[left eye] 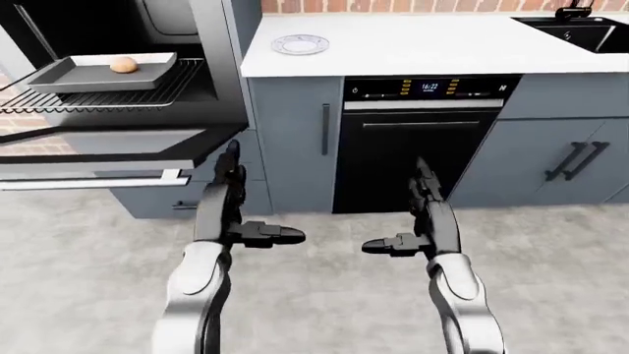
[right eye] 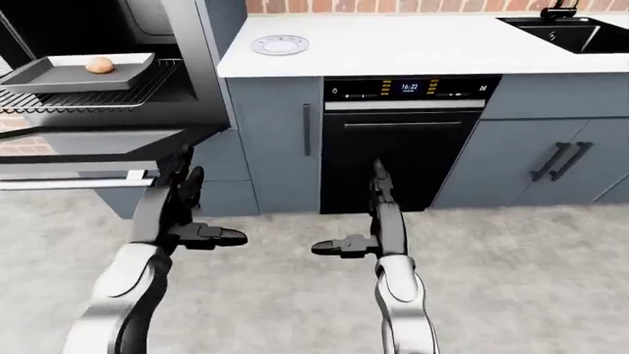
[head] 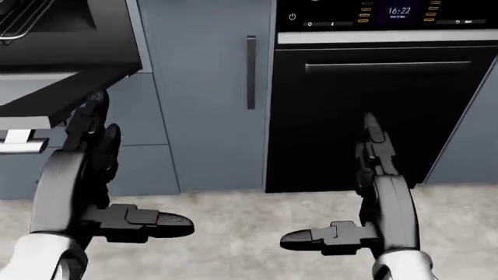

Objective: Pick the sweet potato from the oven and place it on the plate on the counter.

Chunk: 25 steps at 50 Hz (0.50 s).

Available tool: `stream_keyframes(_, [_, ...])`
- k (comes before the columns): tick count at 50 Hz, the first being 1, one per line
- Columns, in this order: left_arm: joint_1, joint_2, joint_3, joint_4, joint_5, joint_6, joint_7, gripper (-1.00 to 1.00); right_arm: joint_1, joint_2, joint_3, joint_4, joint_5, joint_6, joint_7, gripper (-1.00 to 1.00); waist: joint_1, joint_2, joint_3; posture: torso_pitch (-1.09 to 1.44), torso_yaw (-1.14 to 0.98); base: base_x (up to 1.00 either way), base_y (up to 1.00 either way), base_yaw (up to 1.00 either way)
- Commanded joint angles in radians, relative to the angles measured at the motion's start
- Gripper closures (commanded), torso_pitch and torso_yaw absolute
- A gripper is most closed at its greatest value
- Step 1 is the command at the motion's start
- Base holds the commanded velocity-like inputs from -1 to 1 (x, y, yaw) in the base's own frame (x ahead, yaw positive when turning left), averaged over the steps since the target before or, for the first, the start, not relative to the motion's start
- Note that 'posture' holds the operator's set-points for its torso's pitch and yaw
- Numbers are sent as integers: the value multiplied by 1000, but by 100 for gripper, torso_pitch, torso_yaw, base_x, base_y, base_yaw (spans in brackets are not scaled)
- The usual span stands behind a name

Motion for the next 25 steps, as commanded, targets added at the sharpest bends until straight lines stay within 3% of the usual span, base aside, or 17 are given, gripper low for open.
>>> stream_keyframes(1, [-52, 11, 20, -72, -18, 87, 5, -100, -29, -6, -9, -87, 7, 47, 7, -100, 0, 0, -17, 0, 0, 0, 0, 0])
stream_keyframes(10, [-238, 84, 100, -190, -101, 358, 24, -100, -159, -40, -37, -274, 27, 303, 30, -100, -2, 1, -6, 0, 0, 0, 0, 0])
stream_keyframes(11, [-252, 92, 106, -196, -110, 373, 26, -100, -174, -43, -44, -281, 34, 319, 30, -100, -1, 6, -27, 0, 0, 14, 0, 0])
stream_keyframes(13, [-285, 95, 132, -207, -146, 421, 32, -100, -191, -49, -53, -307, 47, 346, 32, -100, 0, 9, 20, 0, 0, 26, 0, 0])
stream_keyframes(16, [-351, 129, 171, -232, -195, 499, 51, -100, -219, -68, -70, -338, 64, 390, 35, -100, 1, 2, 39, 0, 0, 32, 0, 0])
stream_keyframes(20, [-373, 157, 187, -236, -234, 518, 78, -100, -227, -74, -69, -357, 70, 405, 34, -100, 1, -30, 42, 0, 0, 32, 0, 0])
stream_keyframes(21, [-376, 160, 187, -239, -242, 524, 84, -100, -229, -75, -67, -365, 69, 414, 34, -100, -3, -11, 40, 0, 0, 32, 0, 0])
stream_keyframes(23, [-379, 167, 191, -241, -257, 529, 92, -100, -235, -75, -68, -369, 71, 419, 34, -100, -1, -20, 37, 0, 0, 32, 0, 0])
stream_keyframes(25, [-372, 173, 194, -236, -266, 518, 97, -100, -238, -77, -68, -370, 70, 420, 35, -100, -2, -12, 32, 0, 0, 32, 0, 0])
